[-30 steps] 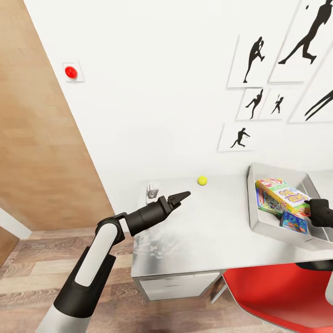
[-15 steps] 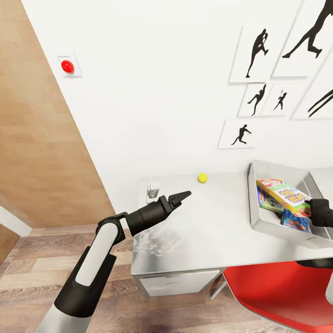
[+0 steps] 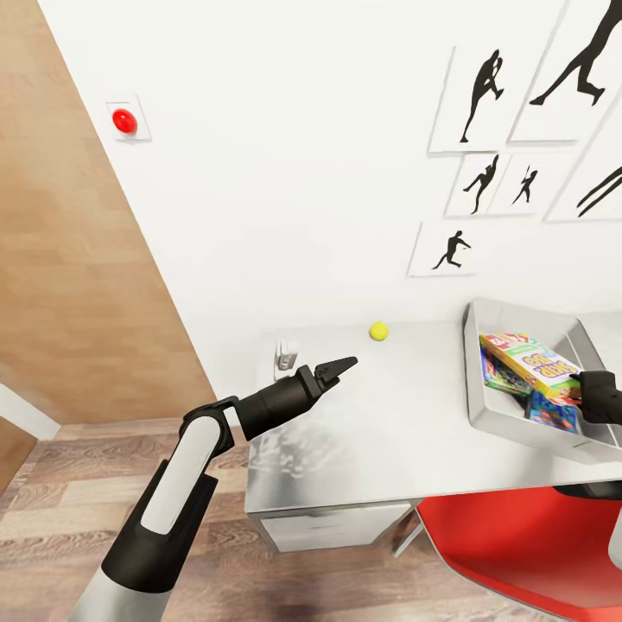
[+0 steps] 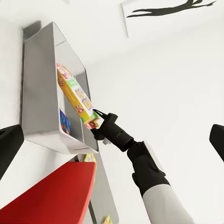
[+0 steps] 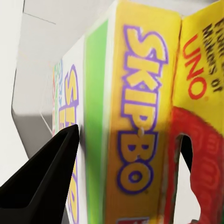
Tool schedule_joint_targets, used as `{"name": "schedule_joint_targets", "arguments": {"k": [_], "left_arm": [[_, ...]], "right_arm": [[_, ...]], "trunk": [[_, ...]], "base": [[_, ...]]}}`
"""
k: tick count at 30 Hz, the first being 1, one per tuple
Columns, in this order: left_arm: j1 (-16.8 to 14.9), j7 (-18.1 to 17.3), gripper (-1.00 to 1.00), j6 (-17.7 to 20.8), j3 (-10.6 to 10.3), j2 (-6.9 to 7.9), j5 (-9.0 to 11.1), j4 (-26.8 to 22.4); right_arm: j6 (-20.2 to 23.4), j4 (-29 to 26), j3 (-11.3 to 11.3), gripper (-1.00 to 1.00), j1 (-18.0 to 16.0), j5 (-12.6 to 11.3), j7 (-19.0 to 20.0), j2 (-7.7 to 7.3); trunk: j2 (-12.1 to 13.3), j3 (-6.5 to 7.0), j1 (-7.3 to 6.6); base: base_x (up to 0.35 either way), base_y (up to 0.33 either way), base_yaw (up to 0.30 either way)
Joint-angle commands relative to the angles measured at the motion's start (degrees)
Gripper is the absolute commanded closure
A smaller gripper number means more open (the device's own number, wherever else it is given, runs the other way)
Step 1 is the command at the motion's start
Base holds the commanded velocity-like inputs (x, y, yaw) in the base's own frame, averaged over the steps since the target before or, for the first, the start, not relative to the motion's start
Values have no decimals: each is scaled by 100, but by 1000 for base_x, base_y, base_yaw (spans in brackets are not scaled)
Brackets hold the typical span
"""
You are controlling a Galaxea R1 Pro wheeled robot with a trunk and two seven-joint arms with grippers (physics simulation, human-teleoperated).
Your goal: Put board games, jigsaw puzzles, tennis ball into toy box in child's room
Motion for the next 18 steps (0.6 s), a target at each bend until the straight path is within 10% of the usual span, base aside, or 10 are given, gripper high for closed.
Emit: {"name": "schedule_joint_targets", "arguments": {"k": [1, 9, 10, 18], "left_arm": [[-5, 13, -100, 22, 4, -3, 21, -2], [-5, 13, -100, 22, -1, 0, 22, -2], [-5, 13, -100, 22, -1, 0, 22, -2], [-5, 13, -100, 22, -1, 3, 22, -2]], "right_arm": [[17, -8, -11, 100, -6, -63, -60, 1], [15, -8, -11, 100, -6, -63, -59, 0], [15, -8, -11, -100, -6, -63, -59, 0], [15, -8, -7, -100, -6, -60, -59, 0]], "trunk": [[-11, -11, 3], [-11, -12, 3], [-11, -12, 3], [-11, -13, 3]], "base": [[0, 0, 0], [0, 0, 0], [0, 0, 0], [0, 0, 0]]}}
